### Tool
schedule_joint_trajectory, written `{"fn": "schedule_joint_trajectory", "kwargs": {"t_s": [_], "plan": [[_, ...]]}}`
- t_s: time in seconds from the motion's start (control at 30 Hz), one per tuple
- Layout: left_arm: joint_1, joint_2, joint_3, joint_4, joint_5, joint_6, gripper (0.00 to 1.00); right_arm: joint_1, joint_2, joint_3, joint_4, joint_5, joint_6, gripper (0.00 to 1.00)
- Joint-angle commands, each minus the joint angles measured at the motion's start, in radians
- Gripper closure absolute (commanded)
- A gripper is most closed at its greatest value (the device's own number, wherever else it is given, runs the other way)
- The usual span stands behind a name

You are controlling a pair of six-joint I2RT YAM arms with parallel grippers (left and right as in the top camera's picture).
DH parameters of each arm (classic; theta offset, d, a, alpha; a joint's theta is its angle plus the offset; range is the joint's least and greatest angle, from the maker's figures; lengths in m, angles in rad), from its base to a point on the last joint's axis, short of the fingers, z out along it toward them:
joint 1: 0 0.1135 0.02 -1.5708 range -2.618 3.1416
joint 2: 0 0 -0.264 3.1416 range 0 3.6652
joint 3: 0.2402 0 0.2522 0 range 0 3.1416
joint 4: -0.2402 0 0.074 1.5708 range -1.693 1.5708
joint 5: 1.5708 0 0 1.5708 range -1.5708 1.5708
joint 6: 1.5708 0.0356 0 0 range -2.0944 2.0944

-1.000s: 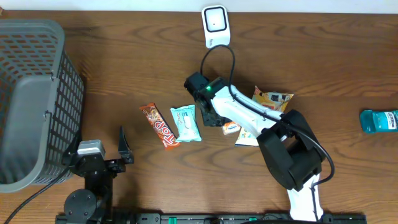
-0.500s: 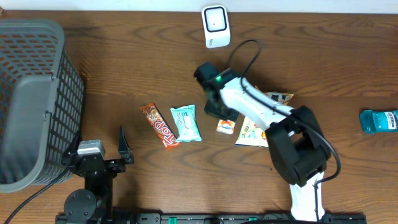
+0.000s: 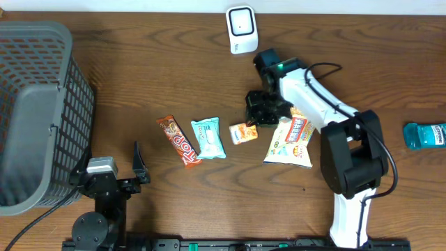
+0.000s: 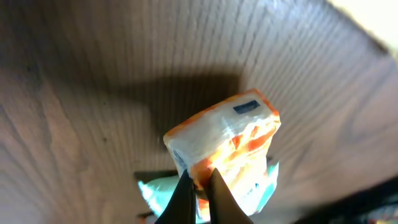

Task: Scan the item barcode
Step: 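Grasp the orange Kleenex pack with the right gripper and lift it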

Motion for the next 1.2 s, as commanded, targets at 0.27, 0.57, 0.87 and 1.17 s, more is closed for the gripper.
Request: {"fn": "schedule_joint_trajectory", "kwargs": {"t_s": [0.27,0.57,0.87,1.17], "plan": [[0.005,0.0,0.0,0.0,-0.005,-0.005,0.02,-0.044,-0.003,0.015,0.006,-0.141,0.084,0.98],[0.005,0.0,0.0,0.001,-0.005,-0.005,0.02,-0.105,-0.012,0.016,0.446,-0.315,-0.527,0.99],[0.005,0.0,0.0,0.001,-0.005,-0.005,0.02,-0.193,-0.023,0.016,0.343,-0.37,-1.469,0.55],[0.005,0.0,0.0,0.0,-0.005,-0.005,0.02,-0.166,-0.021,0.001,0.048,-0.204,-1.933,0.35]]}}
